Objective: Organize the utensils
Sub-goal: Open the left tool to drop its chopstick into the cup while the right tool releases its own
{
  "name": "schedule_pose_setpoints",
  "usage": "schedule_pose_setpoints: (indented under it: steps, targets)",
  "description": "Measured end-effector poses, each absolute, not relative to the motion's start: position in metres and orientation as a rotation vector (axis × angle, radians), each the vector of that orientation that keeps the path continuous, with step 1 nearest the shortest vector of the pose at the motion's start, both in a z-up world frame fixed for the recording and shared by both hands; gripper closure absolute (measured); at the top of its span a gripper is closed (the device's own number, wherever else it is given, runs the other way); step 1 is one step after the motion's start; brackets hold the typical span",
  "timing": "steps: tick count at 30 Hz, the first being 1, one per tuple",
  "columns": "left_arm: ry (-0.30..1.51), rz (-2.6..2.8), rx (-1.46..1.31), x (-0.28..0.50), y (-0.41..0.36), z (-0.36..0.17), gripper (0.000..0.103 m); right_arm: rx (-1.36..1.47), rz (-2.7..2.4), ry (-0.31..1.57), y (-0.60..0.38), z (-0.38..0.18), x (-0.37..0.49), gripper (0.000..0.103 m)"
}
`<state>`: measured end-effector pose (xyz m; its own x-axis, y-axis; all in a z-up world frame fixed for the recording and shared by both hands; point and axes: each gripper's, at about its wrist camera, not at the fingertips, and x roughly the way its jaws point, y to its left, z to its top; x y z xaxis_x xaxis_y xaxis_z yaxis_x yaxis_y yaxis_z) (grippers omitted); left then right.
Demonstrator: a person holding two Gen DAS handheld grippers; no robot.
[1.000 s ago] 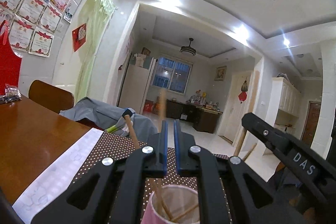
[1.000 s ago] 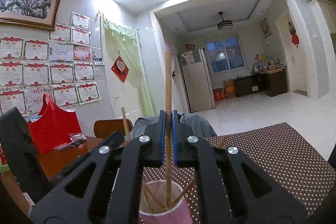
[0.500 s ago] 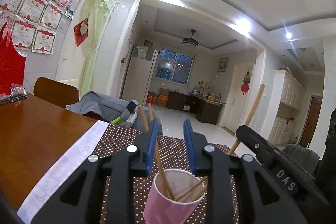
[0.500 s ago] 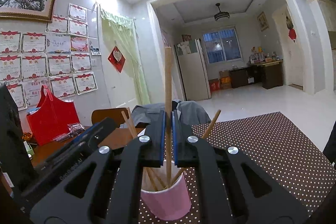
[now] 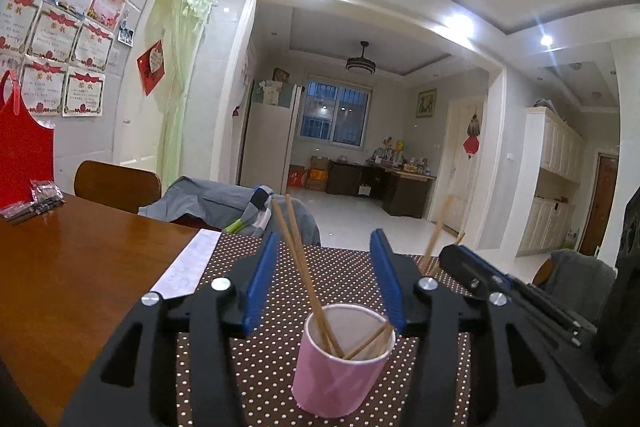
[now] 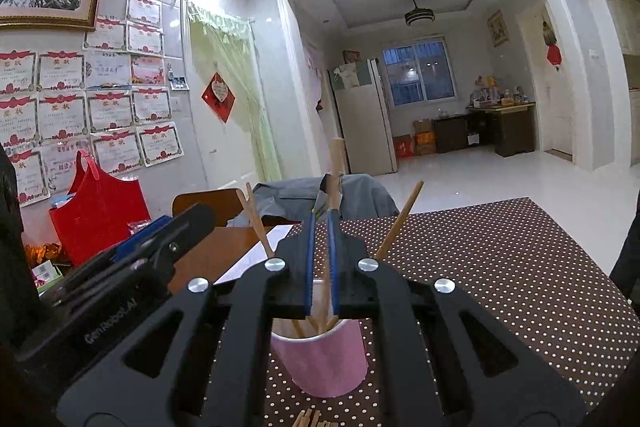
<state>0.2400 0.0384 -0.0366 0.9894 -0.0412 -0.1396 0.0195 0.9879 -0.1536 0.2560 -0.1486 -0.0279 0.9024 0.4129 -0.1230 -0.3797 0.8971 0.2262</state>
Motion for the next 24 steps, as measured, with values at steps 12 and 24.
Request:
schedule_pose_setpoints:
  steps: [12, 24]
  targets:
    - [0.125, -0.014, -0.092, 0.196, 0.035, -0.023, 0.045, 0.197, 0.394, 0.171, -0.156, -0.017, 0.224, 0.095]
    - [0.157, -0.012, -0.033, 0.143, 0.026, -0.021, 0.04, 0.215, 0.374, 0.206, -0.177, -0.014, 0.176, 0.054]
